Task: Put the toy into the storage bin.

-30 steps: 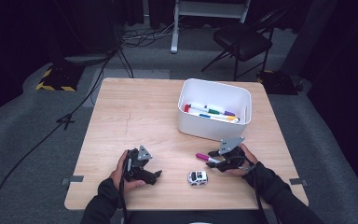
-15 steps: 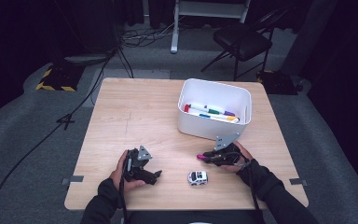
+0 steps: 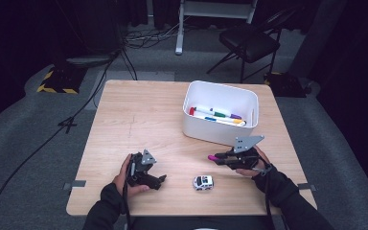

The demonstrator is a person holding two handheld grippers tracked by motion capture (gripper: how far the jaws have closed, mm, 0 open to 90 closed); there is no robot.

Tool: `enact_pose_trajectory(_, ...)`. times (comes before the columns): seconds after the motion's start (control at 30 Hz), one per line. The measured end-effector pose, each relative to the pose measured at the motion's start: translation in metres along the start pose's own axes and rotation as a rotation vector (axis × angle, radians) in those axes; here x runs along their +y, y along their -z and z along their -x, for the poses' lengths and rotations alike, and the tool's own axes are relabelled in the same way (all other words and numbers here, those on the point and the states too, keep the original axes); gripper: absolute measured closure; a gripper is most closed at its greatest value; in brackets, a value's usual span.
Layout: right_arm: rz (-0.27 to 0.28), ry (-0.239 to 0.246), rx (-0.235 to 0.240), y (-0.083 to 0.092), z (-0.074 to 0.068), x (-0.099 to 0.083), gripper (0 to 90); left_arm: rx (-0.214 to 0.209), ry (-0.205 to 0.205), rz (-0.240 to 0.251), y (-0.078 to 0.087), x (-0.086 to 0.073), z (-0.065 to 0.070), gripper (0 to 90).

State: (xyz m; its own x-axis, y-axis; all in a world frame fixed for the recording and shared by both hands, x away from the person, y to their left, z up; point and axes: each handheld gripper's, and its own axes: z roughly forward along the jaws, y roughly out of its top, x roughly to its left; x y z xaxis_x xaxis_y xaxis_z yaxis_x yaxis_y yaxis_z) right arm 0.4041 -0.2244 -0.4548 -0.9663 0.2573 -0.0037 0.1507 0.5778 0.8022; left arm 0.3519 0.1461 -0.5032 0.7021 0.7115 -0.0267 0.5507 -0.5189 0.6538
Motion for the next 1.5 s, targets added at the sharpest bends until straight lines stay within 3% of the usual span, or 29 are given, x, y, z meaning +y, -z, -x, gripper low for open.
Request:
enact_pose_trajectory(0.33, 0.052, 0.046, -0.038, 0.03, -0.008, 0.023, 75.1, -0.012, 0.011, -0.001, -0.001, 0.0, 0.001, 0.2)
enact_pose_trajectory(0.67, 0.087, 0.068, -0.09, 0.064, -0.003, 0.047, 75.1, -0.012, 0.011, 0.0, -0.001, 0.0, 0.001, 0.2)
enact_pose_trajectory(0.9, 0.109, 0.068, -0.101, 0.083, -0.002, 0.065, 75.1, -0.012, 0.011, 0.0, -0.001, 0.0, 0.001, 0.2)
enact_pose_trajectory(1.17, 0.131, 0.08, -0.135, 0.099, 0.002, 0.083, 75.1, -0.012, 0.01, -0.001, -0.001, 0.0, 0.001, 0.2)
enact_pose_trajectory(1.5, 0.134, 0.077, -0.171, 0.107, 0.017, 0.097, 75.1, -0.01, 0.008, -0.002, 0.0, 0.0, 0.0, 0.2)
